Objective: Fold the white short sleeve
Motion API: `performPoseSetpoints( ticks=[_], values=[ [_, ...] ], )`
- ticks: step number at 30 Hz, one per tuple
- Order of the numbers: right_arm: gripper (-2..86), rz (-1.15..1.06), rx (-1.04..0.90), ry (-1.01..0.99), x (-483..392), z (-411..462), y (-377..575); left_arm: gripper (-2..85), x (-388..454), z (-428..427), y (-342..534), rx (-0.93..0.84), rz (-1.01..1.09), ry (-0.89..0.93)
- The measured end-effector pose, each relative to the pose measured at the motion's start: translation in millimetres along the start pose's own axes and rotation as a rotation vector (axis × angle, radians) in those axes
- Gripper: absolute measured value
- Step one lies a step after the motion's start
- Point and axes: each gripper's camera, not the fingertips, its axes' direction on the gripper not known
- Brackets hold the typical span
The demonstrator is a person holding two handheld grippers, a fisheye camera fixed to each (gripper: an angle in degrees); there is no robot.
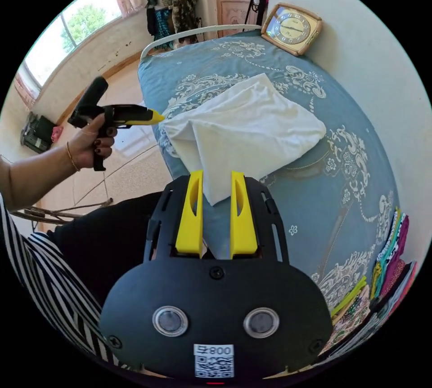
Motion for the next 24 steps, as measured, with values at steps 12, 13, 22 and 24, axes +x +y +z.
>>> performPoseSetpoints(
  ticks=[12, 13, 22, 24],
  values=[
    [3.9, -0.088, -0.124, 0.278, -66, 73, 33, 0.2, 33, 32, -18, -0.119, 0.118, -0.137],
    [3.1, -0.099, -0.137, 0.319, -71, 77, 37, 0.2, 33, 33, -18, -0.120, 0.117, -0.143],
    [1.0, -0.158, -0.119, 0.348, -72, 44, 87, 0.1, 36, 41, -11, -0.152, 0.133, -0.211],
    [1.0, -0.176, -0.137, 0.341, -71, 47, 96, 0.1, 38, 44, -9, -0.157, 0.140, -0.223]
  ],
)
